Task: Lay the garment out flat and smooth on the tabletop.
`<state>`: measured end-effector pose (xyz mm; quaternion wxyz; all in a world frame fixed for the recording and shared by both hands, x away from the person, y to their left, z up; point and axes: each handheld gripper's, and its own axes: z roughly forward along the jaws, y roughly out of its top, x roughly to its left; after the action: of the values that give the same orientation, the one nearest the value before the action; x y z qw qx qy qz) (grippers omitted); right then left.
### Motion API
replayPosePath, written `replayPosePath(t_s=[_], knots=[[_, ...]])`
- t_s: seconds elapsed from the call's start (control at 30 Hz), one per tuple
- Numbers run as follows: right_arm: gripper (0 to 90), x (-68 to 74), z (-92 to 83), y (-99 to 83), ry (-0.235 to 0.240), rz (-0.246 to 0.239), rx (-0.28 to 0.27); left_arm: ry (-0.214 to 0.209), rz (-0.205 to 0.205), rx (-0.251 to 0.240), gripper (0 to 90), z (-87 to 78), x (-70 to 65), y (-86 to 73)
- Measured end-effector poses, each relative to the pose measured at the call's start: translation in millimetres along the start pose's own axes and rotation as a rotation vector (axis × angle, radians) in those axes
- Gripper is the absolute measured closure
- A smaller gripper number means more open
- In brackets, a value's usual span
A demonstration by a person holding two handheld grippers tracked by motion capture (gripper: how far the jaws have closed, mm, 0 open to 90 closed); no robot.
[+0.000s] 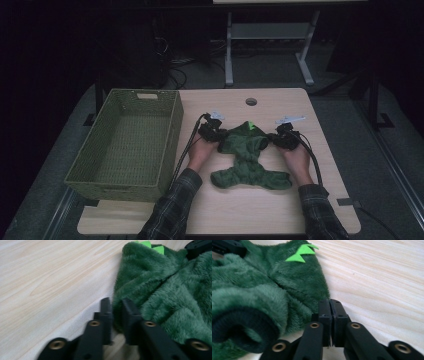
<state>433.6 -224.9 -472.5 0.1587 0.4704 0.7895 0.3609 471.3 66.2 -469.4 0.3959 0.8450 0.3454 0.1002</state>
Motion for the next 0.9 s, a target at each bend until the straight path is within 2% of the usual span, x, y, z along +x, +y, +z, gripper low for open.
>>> replayPosePath(t_s=[0.07, 0.13, 0.17, 0.2, 0.3, 0.4, 0.43, 0.47, 0.57, 0.67, 0.73, 0.8, 0.83, 0.9], knots=[[79.3, 0.7, -3.2, 1.3, 0.000, 0.000, -0.008, -0.008, -0.013, -0.008, 70.4, -3.6, -0.2, 1.4], [73.0, 1.7, -15.2, 6.4, 0.017, 0.011, -0.052, -0.016, -0.011, -0.031, 64.7, -15.4, -1.6, 6.8], [71.5, 2.3, -19.4, 7.9, 0.016, 0.010, -0.059, -0.016, -0.011, -0.031, 63.5, -15.4, -1.6, 6.8], [70.5, 2.7, -23.1, 9.0, 0.015, 0.007, -0.064, -0.026, -0.007, -0.035, 62.0, -22.3, -4.9, 10.0], [68.0, 3.5, -30.6, 10.4, 0.023, 0.009, -0.071, -0.036, -0.008, -0.033, 58.3, -29.2, -9.0, 12.1], [63.0, 6.3, -43.6, 10.2, 0.061, 0.021, -0.057, -0.057, 0.012, -0.024, 54.1, -43.5, -18.5, 13.1], [62.7, 6.3, -46.1, 9.9, 0.071, 0.021, -0.052, -0.057, 0.012, -0.024, 53.1, -43.5, -18.5, 13.1], [62.4, 7.2, -48.7, 9.7, 0.076, 0.026, -0.049, -0.071, 0.019, -0.024, 52.7, -50.2, -23.0, 11.1], [61.3, 10.3, -54.0, 9.6, 0.080, 0.030, -0.043, -0.076, 0.029, -0.017, 51.7, -55.6, -27.7, 8.2], [57.6, 16.3, -63.8, 7.2, 0.091, 0.011, -0.043, -0.084, 0.046, -0.013, 47.1, -66.7, -34.6, -0.7], [56.7, 17.4, -65.8, 5.6, 0.095, 0.010, -0.041, -0.089, 0.041, -0.020, 46.2, -69.0, -37.1, -3.5], [55.7, 20.2, -68.8, 1.7, 0.096, 0.000, -0.034, -0.088, 0.063, -0.016, 44.3, -76.4, -44.4, -11.0], [53.7, 22.8, -70.3, -1.0, 0.095, 0.002, -0.012, -0.089, 0.065, -0.015, 42.0, -78.2, -46.5, -13.1], [52.8, 25.2, -72.6, -4.8, 0.092, -0.007, -0.017, -0.087, 0.073, -0.016, 40.0, -82.8, -50.3, -17.9]])
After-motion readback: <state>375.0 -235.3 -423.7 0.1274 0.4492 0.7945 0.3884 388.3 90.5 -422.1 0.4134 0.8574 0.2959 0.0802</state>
